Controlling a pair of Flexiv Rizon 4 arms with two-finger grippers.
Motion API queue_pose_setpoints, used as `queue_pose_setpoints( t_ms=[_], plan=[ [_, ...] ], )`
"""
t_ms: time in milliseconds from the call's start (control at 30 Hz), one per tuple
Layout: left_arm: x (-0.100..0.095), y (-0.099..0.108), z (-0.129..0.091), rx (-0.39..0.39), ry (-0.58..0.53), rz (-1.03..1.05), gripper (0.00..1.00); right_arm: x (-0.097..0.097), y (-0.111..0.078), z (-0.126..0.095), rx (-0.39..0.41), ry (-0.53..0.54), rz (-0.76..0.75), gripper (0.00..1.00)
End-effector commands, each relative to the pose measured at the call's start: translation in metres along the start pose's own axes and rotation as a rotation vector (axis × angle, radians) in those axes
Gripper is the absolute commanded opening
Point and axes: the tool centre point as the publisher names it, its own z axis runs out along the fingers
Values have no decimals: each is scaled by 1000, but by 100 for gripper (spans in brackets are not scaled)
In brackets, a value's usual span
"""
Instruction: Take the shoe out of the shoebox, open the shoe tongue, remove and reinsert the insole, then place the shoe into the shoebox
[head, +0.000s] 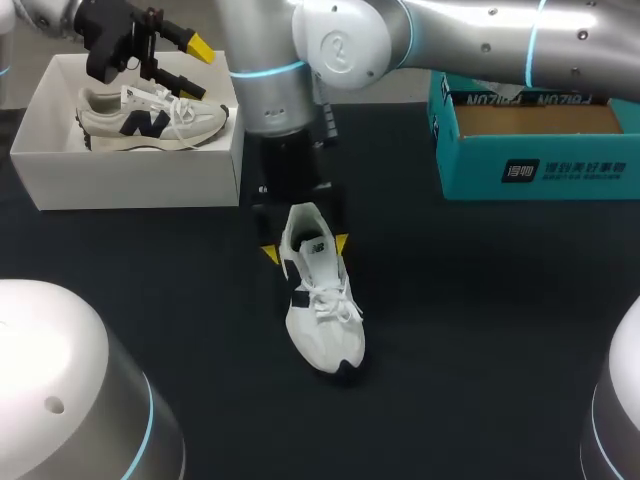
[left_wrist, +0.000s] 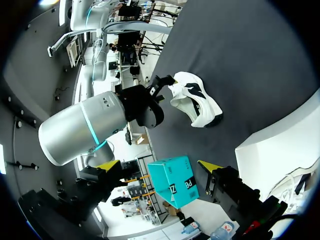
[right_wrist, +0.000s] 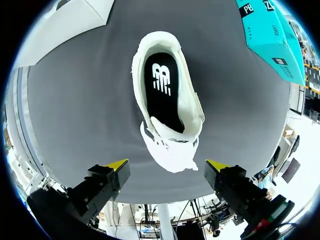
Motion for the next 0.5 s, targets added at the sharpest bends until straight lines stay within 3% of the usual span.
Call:
queue_pose_setpoints(
  t_ms=[33, 67, 233, 500],
  plan=[
    [0, 0, -1, 3, 2, 1, 100, -7, -14, 8, -75, 42, 2, 5],
    [0, 0, -1, 3, 2, 1, 100, -7, -17, 9, -79, 37, 9, 0],
    [0, 0, -1, 3, 2, 1, 100, -9, -20, 13, -118, 47, 5, 0],
    [0, 0, -1, 3, 2, 1, 100, -18, -4, 19, -155, 50, -50, 0]
  ],
)
